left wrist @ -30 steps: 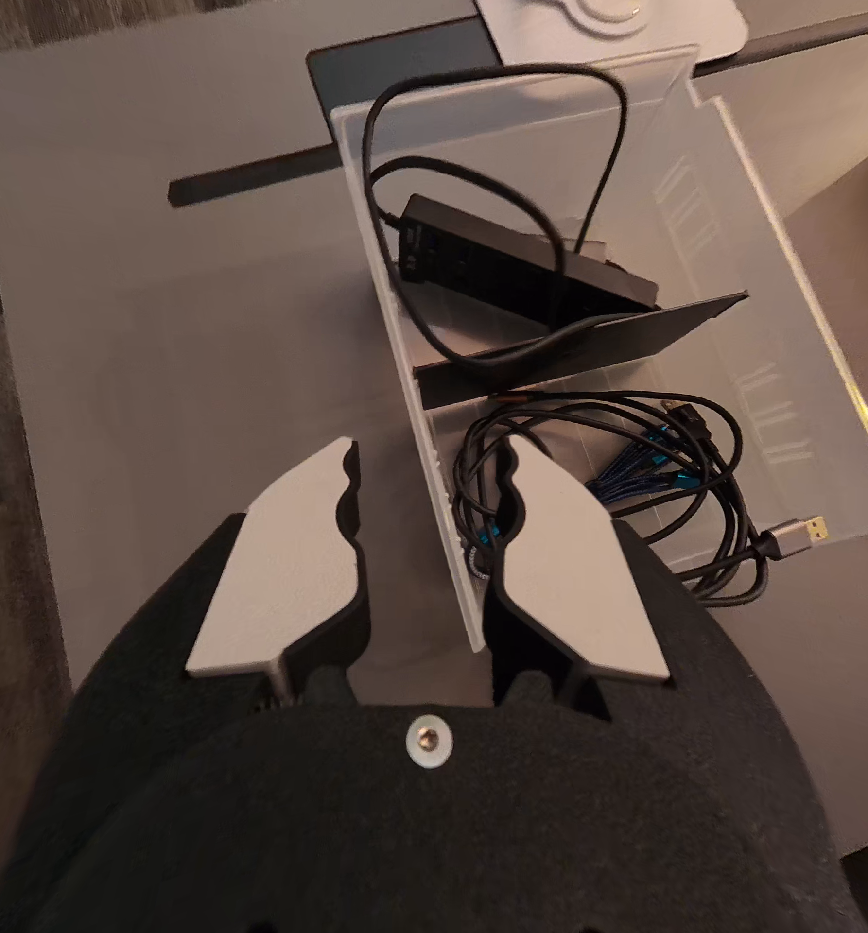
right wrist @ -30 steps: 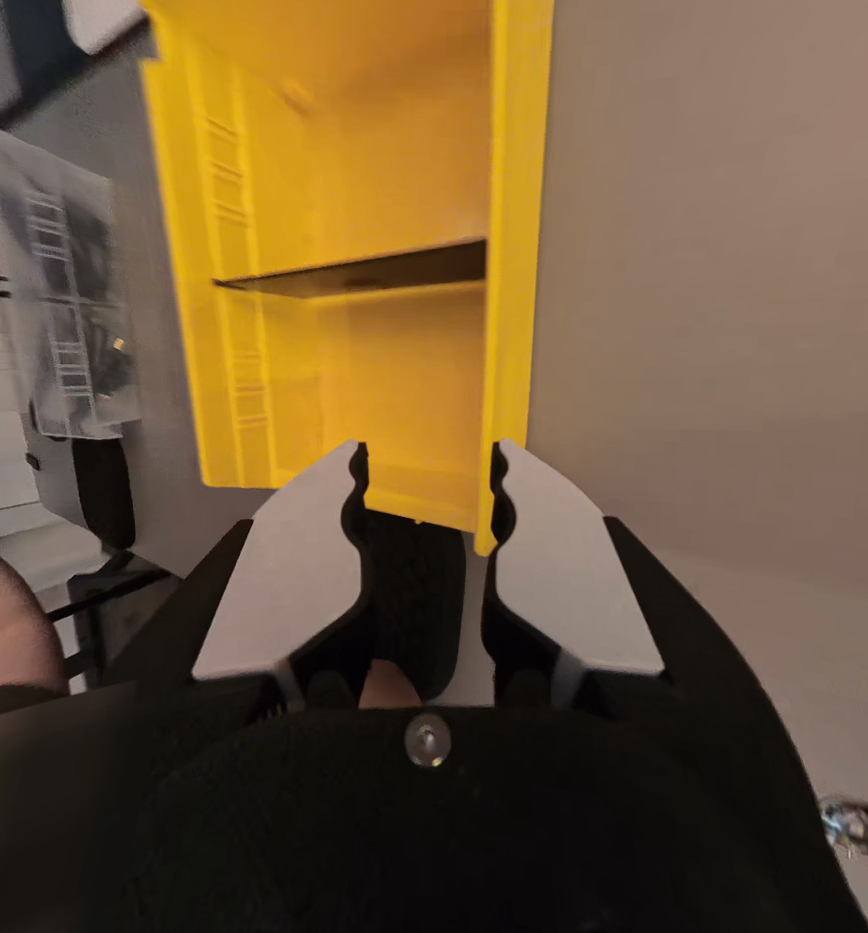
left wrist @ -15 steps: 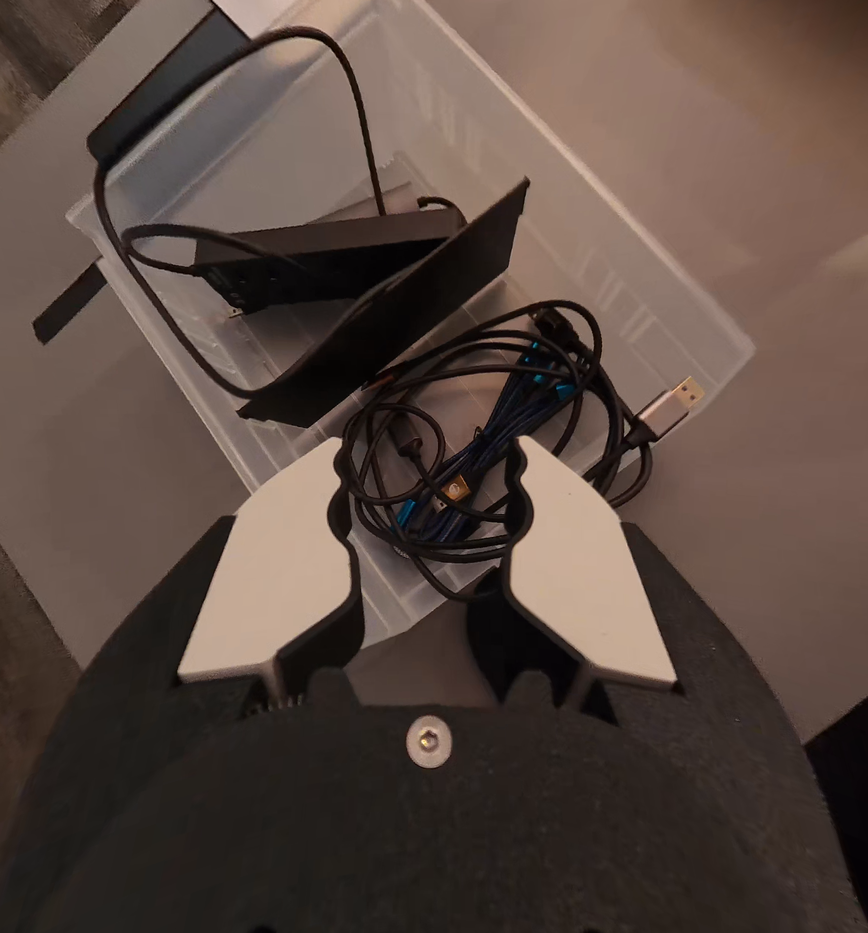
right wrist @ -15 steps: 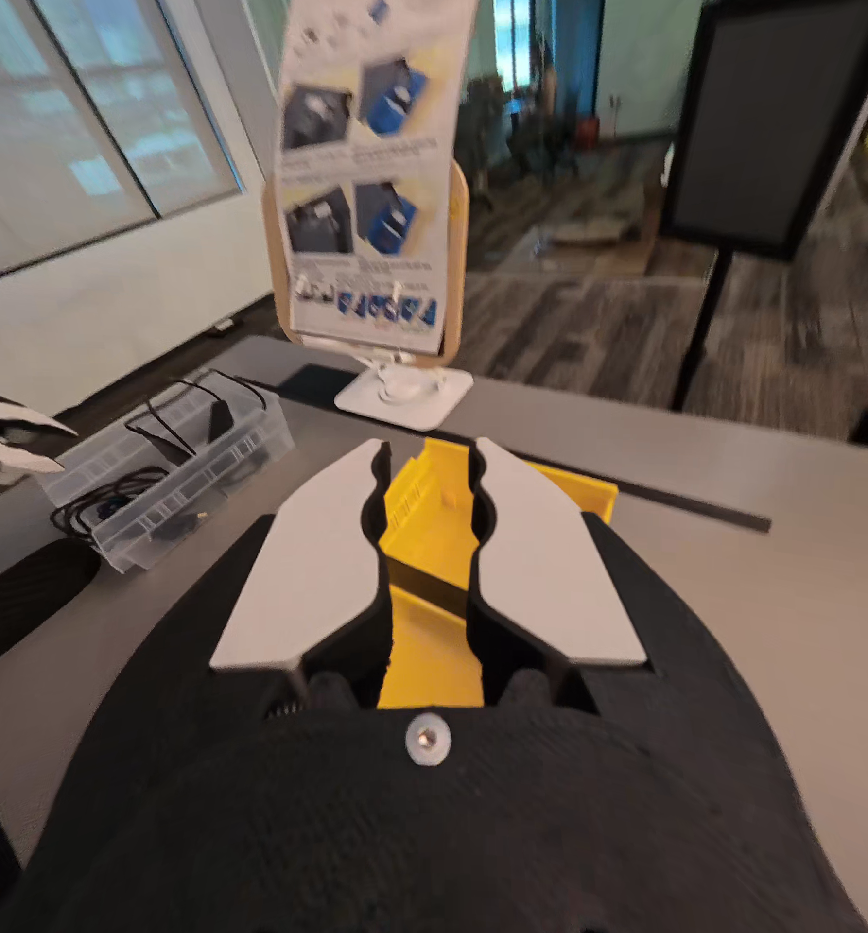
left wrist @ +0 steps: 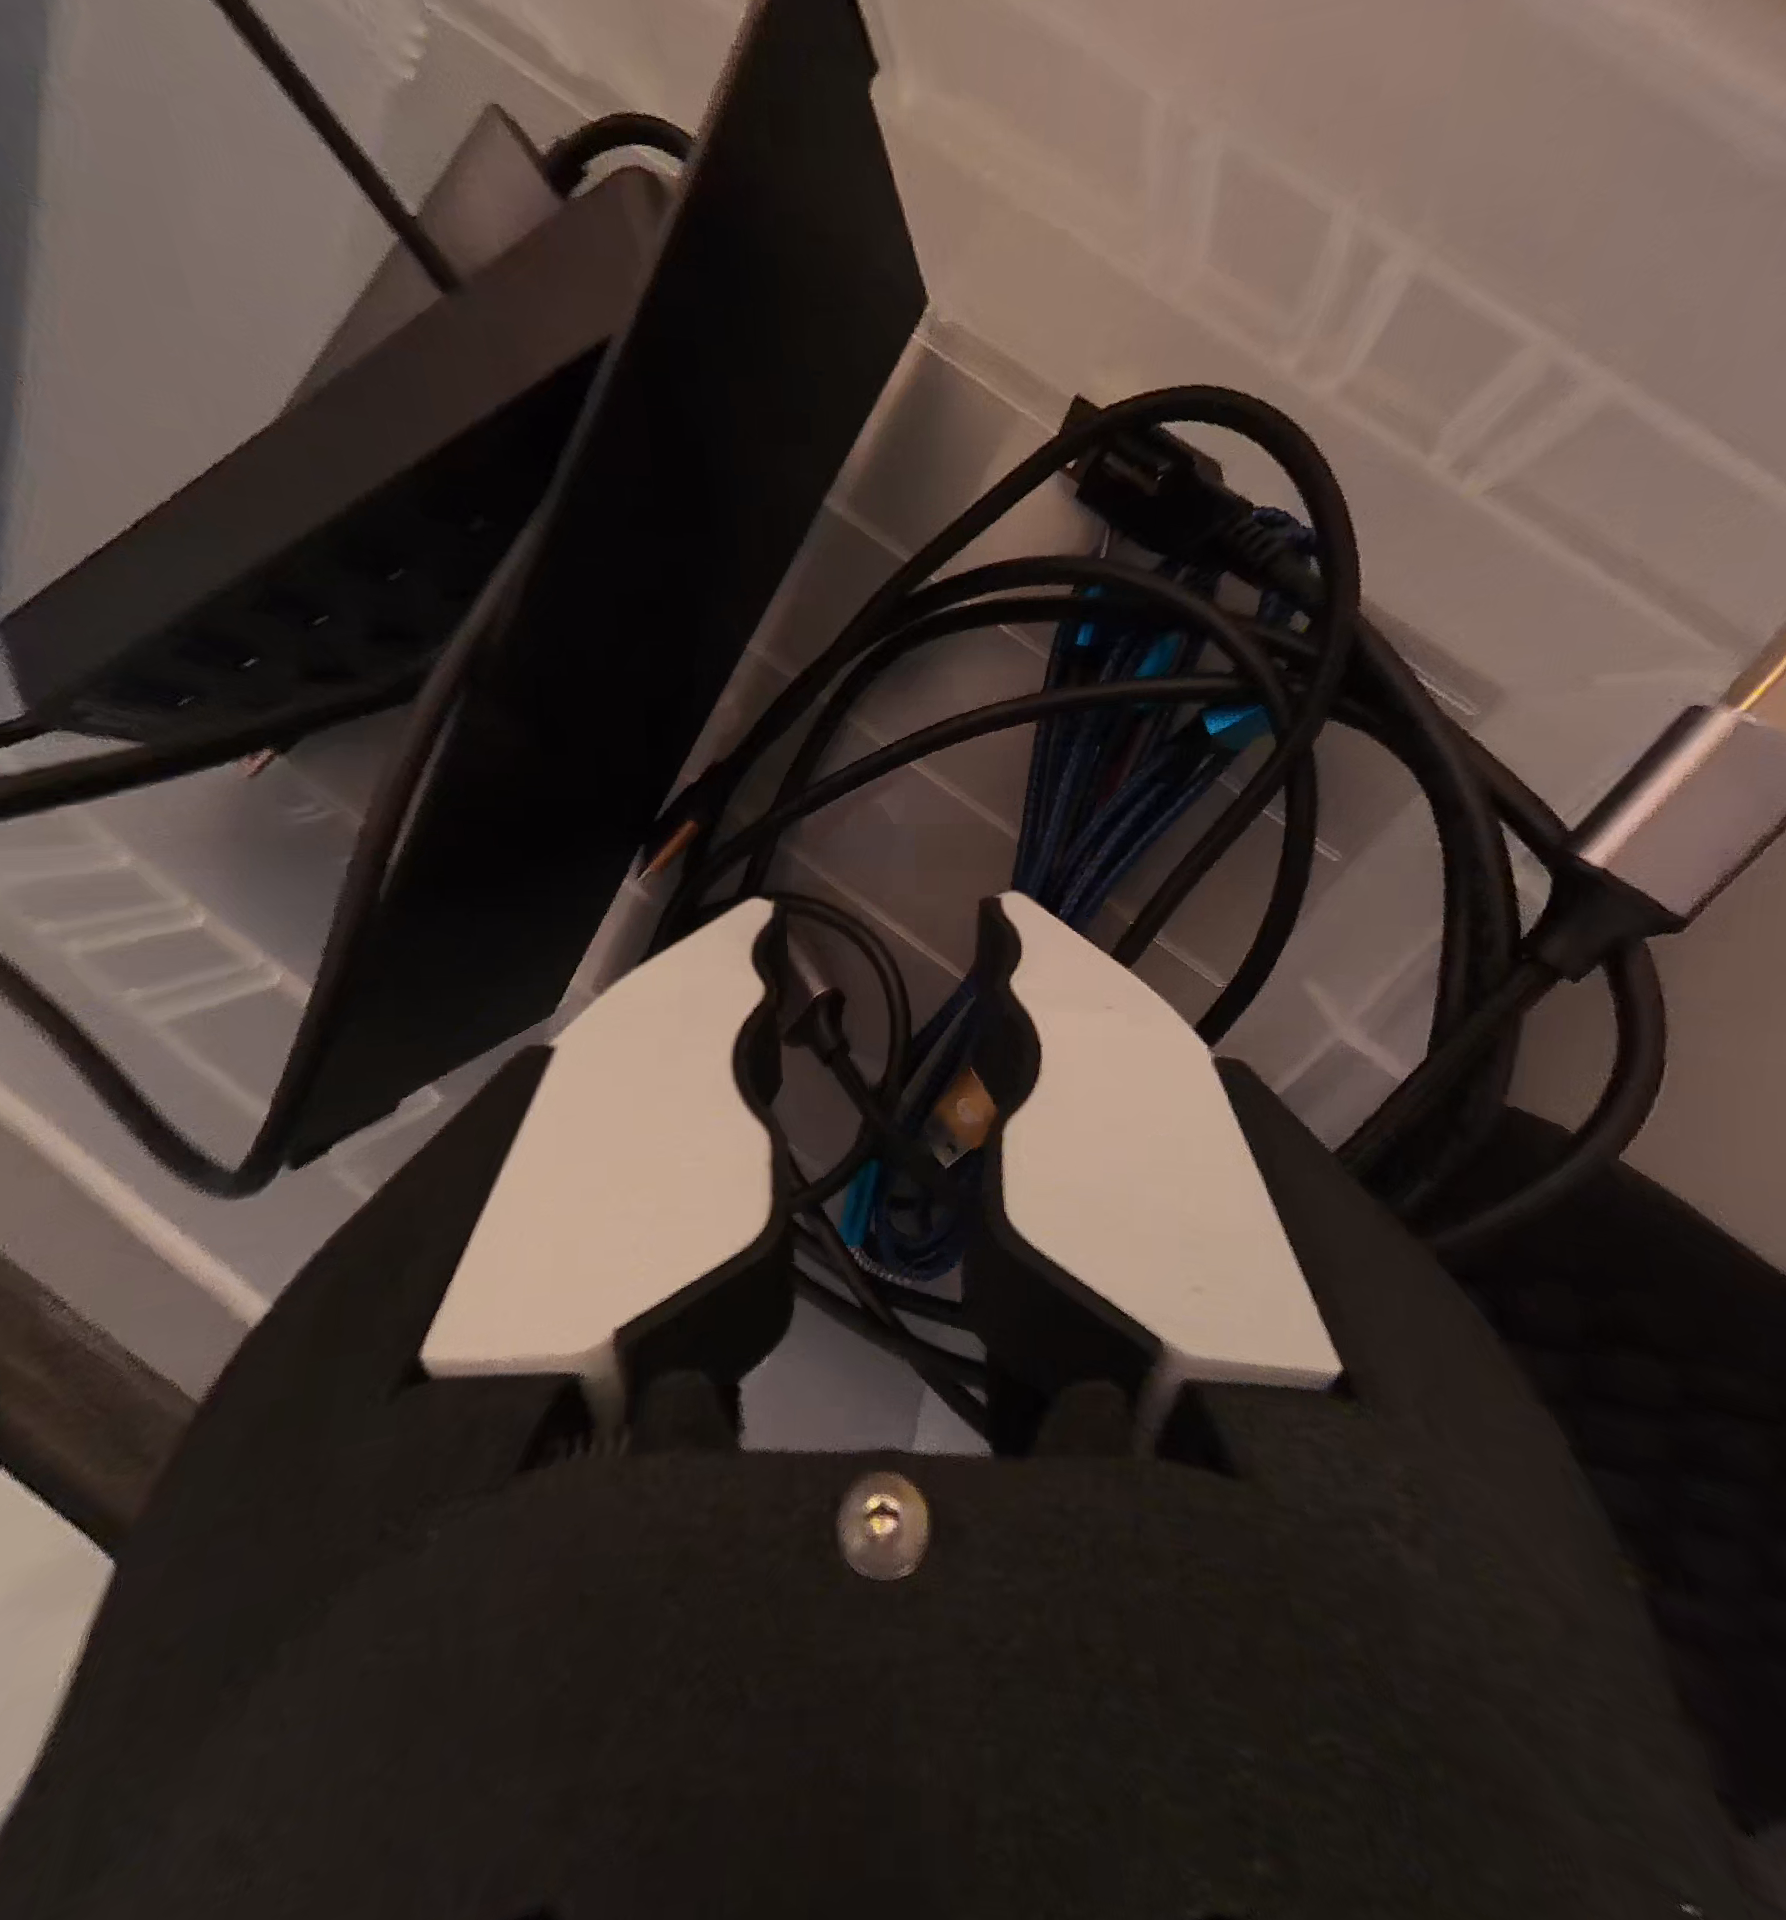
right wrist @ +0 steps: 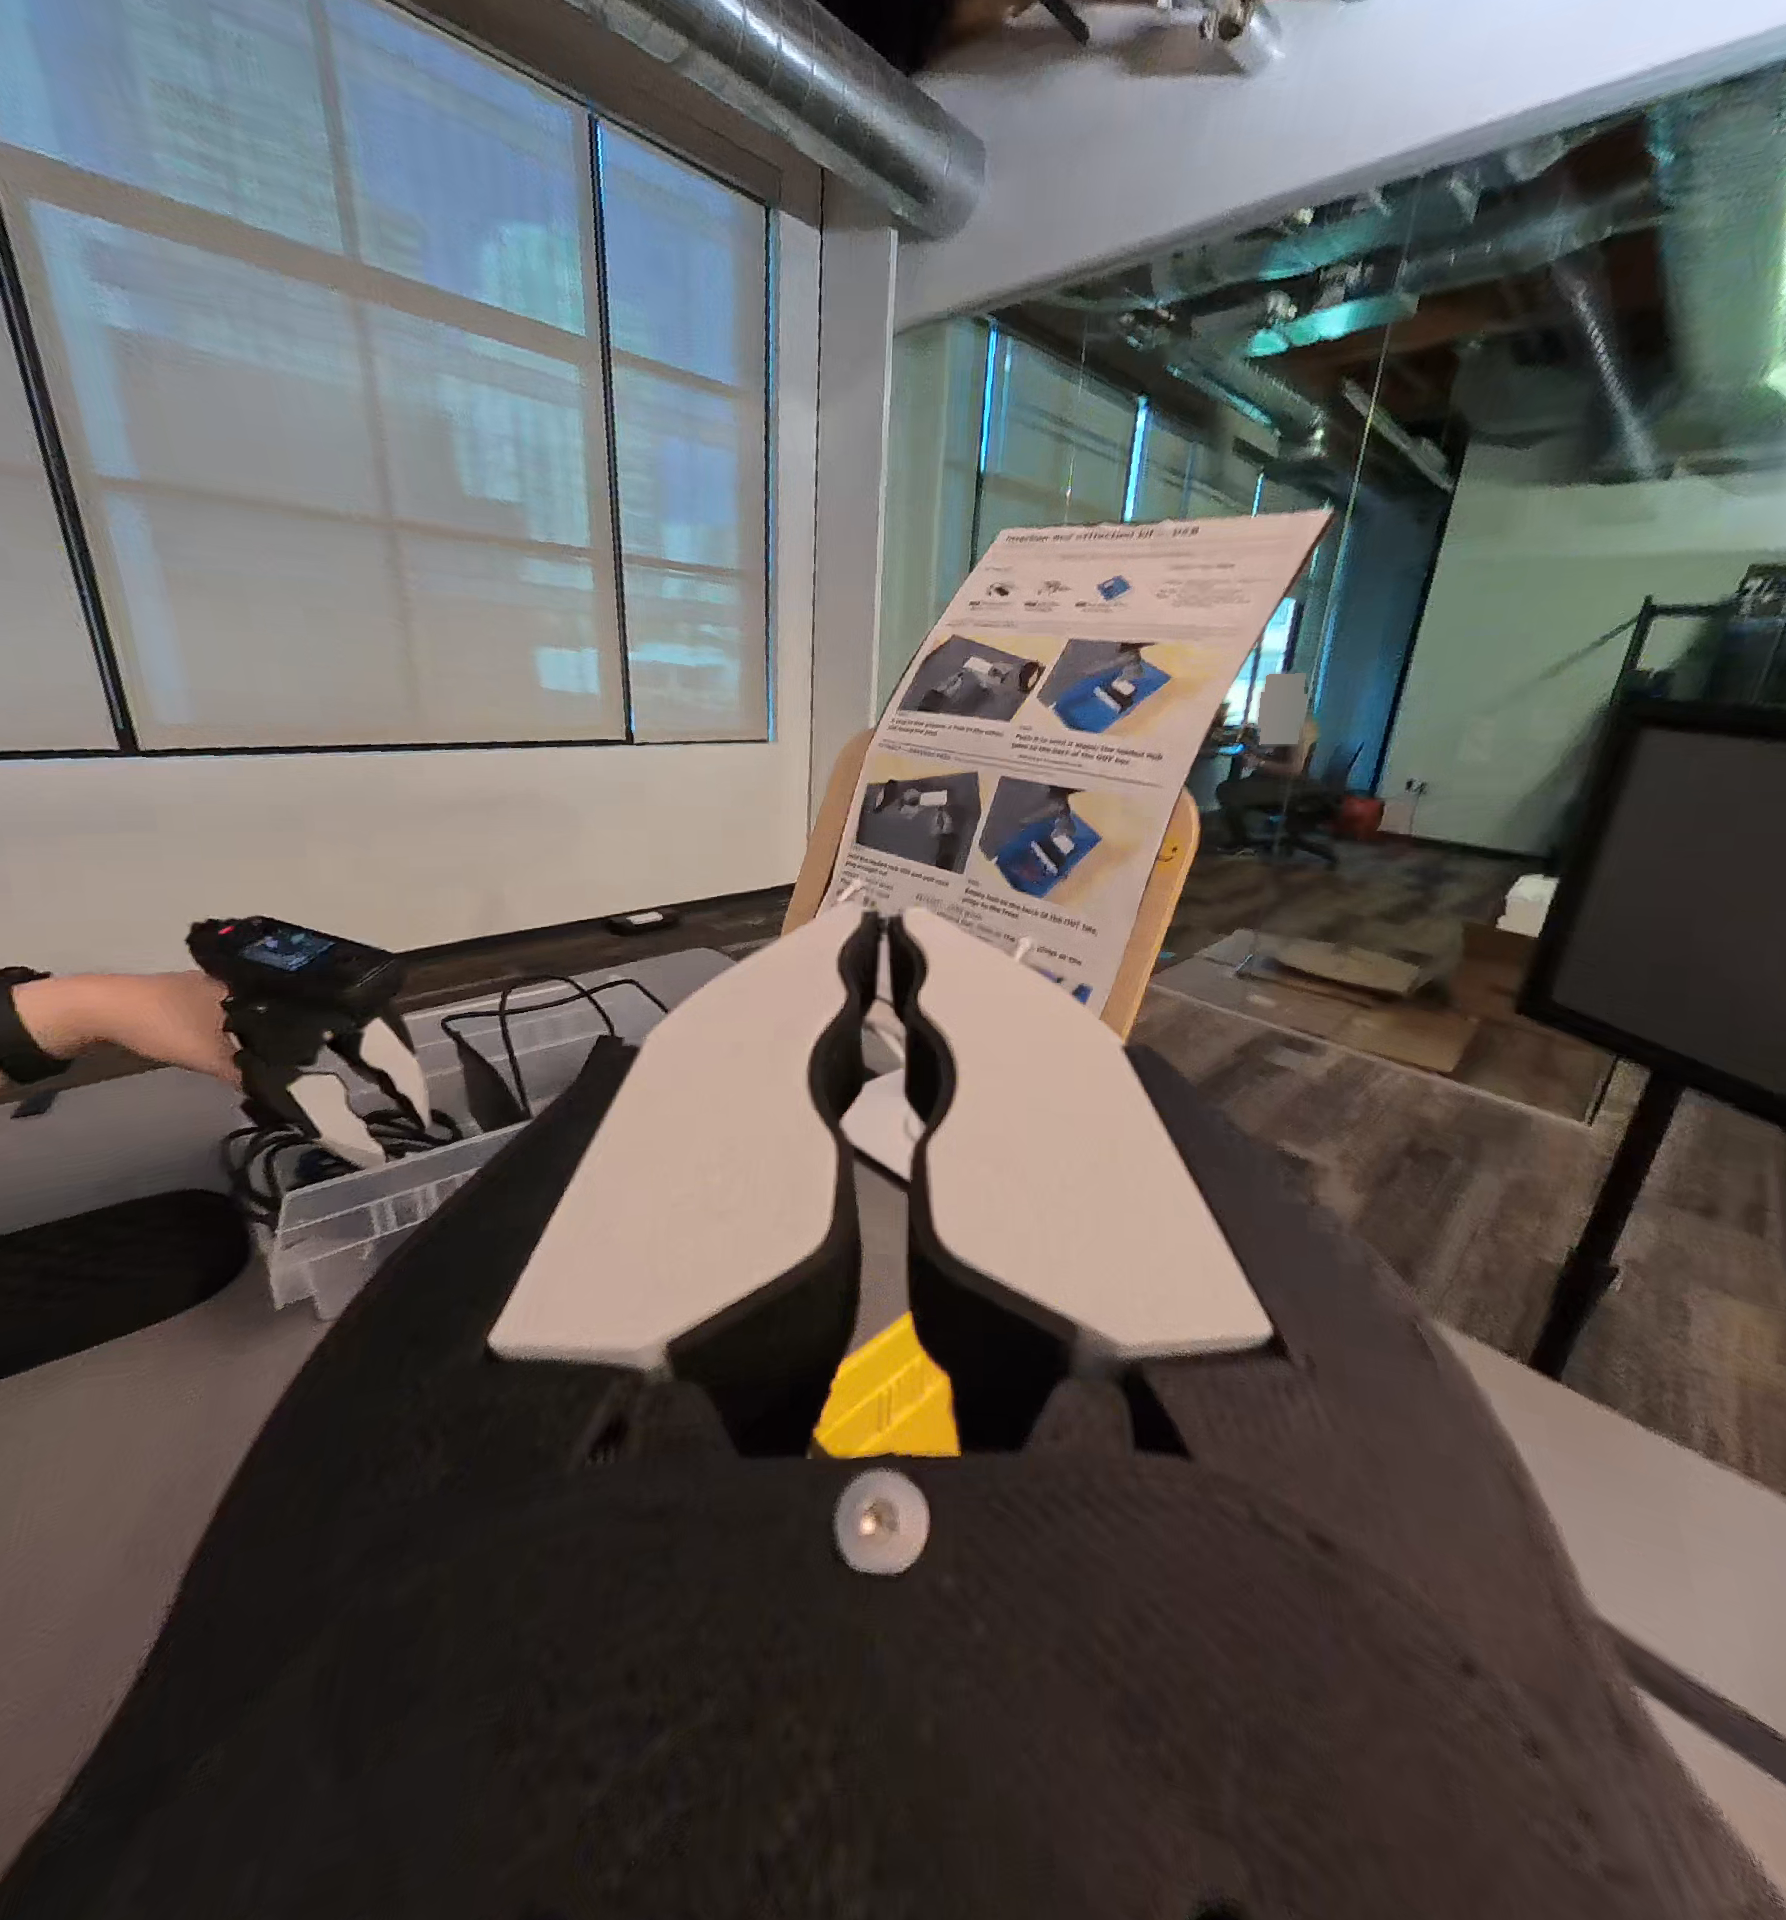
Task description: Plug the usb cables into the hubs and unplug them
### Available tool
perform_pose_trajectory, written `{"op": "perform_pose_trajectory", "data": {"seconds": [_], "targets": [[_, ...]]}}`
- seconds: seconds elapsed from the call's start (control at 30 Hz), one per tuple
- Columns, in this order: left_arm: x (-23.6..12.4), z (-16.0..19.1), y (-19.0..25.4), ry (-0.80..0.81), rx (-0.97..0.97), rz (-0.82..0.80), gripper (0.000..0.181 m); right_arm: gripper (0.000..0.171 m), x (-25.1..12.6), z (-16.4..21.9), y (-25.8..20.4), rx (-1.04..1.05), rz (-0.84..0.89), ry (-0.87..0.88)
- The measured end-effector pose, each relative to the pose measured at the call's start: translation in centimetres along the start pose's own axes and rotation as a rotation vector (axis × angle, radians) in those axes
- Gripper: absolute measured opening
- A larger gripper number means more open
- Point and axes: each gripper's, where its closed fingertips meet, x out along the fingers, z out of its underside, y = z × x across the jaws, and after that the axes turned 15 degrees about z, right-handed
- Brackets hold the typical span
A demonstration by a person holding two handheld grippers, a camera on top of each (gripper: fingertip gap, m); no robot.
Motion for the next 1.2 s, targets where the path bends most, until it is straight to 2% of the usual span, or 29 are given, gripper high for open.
{"op": "perform_pose_trajectory", "data": {"seconds": [0.07, 0.17, 0.37, 0.57, 0.73, 0.87, 0.93, 1.2], "targets": [[0.6, 0.2, 0.3, -0.013, 0.031, 0.049, 0.034, 0.011, -0.2, -0.2, -1.0, -0.059, -0.044, 0.056], [1.5, 0.8, 1.1, -0.043, 0.049, 0.155, 0.032, 0.013, 0.2, 0.2, -1.7, -0.076, -0.073, 0.041], [1.8, 0.6, 2.0, -0.064, 0.047, 0.319, 0.027, 0.013, 0.8, 1.0, -1.6, -0.086, -0.069, 0.001], [2.4, 0.6, 2.8, -0.159, 0.049, 0.446, 0.026, 0.013, 1.1, 2.0, -1.9, -0.123, -0.07, -0.056], [2.9, 0.3, 3.4, -0.208, 0.128, 0.46, 0.026, 0.013, 1.6, 2.5, -2.2, -0.146, -0.073, -0.076], [4.0, 1.6, 3.0, -0.305, 0.209, 0.363, 0.025, 0.013, 2.0, 2.9, -2.2, -0.16, -0.069, -0.091], [4.2, 1.4, 3.0, -0.305, 0.262, 0.326, 0.022, 0.013, 2.1, 3.1, -2.2, -0.163, -0.067, -0.097], [3.2, 1.1, 1.9, -0.364, 0.282, 0.226, 0.015, 0.013, 2.3, 3.4, -2.3, -0.193, -0.057, -0.111]]}}
